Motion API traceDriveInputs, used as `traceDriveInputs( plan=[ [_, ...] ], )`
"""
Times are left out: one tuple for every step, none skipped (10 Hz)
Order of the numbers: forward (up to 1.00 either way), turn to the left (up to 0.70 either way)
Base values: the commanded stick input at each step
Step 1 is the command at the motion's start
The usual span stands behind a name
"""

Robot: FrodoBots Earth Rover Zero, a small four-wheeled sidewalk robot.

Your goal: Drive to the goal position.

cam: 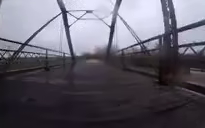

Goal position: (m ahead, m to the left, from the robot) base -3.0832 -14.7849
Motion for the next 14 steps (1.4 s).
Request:
traceDriveInputs(
  plan=[
    [1.00,0.00],
    [1.00,0.00],
    [1.00,0.00],
    [1.00,0.00],
    [1.00,0.01],
    [1.00,0.02],
    [1.00,0.03],
    [1.00,0.03],
    [1.00,0.03],
    [1.00,0.04],
    [1.00,0.03],
    [1.00,0.03],
    [1.00,0.04],
    [1.00,0.03]
  ],
)
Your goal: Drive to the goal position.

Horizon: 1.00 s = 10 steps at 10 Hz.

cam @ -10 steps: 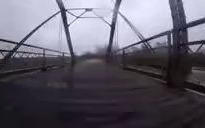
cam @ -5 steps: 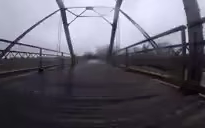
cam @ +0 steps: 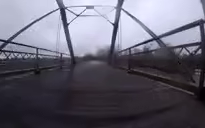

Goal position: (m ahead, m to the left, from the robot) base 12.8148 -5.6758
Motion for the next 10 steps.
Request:
traceDriveInputs(
  plan=[
    [1.00,0.03],
    [1.00,0.08],
    [1.00,0.18],
    [1.00,0.25],
    [1.00,0.04],
    [1.00,0.10],
    [1.00,0.11],
    [1.00,0.06],
    [1.00,0.05],
    [1.00,0.12]
  ],
)
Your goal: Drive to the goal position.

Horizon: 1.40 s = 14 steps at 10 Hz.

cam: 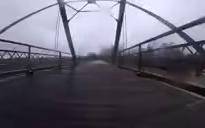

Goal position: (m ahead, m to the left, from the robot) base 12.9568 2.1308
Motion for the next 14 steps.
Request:
traceDriveInputs(
  plan=[
    [1.00,0.17],
    [1.00,0.05],
    [1.00,0.03],
    [1.00,0.05],
    [1.00,0.05],
    [1.00,0.04],
    [1.00,0.03],
    [1.00,0.04],
    [1.00,0.05],
    [1.00,0.22],
    [1.00,0.24],
    [1.00,0.12],
    [1.00,0.03],
    [1.00,0.00]
  ],
)
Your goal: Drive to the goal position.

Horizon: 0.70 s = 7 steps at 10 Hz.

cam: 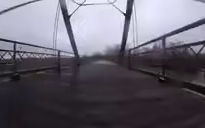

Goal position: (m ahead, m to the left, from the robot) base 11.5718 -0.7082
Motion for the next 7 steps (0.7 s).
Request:
traceDriveInputs(
  plan=[
    [1.00,0.00],
    [1.00,0.00],
    [1.00,0.00],
    [1.00,0.00],
    [1.00,0.00],
    [1.00,0.00],
    [1.00,0.00]
  ],
)
